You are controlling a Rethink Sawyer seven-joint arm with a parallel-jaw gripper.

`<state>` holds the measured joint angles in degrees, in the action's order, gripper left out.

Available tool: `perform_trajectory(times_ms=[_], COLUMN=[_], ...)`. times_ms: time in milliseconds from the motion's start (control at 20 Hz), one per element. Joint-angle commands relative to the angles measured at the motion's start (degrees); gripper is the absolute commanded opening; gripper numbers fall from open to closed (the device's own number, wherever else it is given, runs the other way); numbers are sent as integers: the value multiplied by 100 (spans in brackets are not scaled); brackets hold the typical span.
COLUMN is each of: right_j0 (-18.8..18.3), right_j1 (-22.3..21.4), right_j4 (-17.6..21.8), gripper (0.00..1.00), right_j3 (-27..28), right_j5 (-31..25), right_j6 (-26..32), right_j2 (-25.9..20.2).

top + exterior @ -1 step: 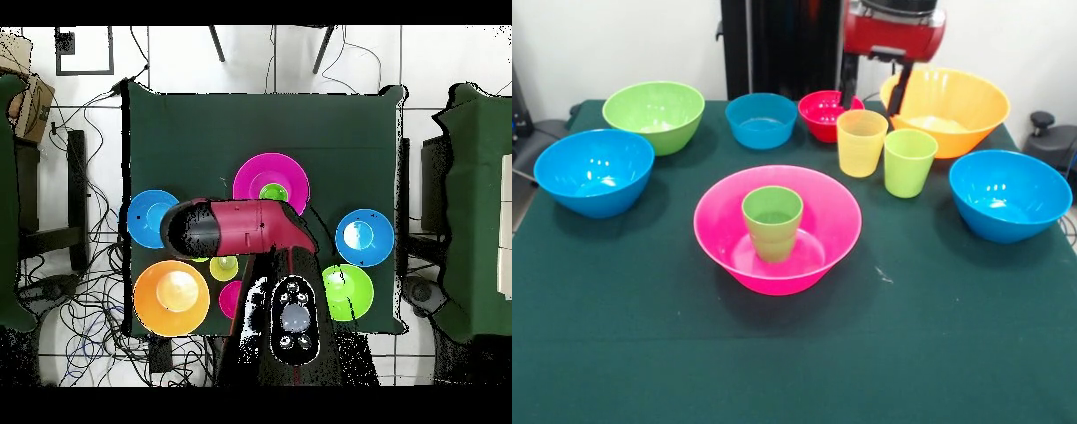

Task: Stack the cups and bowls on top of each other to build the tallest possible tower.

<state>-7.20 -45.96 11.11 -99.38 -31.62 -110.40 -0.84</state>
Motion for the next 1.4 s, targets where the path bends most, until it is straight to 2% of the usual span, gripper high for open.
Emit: perform_trajectory(times_ms=[50, 300, 700, 1000, 1400], right_j0=[60, 351, 436, 566, 869], right_j1=[426, 520, 389, 555, 434], right_j4=[63, -137, -221, -347, -734], gripper=[100, 100, 100, 100, 100], right_j3=[-507, -550, -790, -847, -1082], right_j5=[656, 819, 794, 1063, 1021], right_j6=[-854, -1175, -1171, -1286, -1604], right_j2=[-83, 86, 183, 229, 299])
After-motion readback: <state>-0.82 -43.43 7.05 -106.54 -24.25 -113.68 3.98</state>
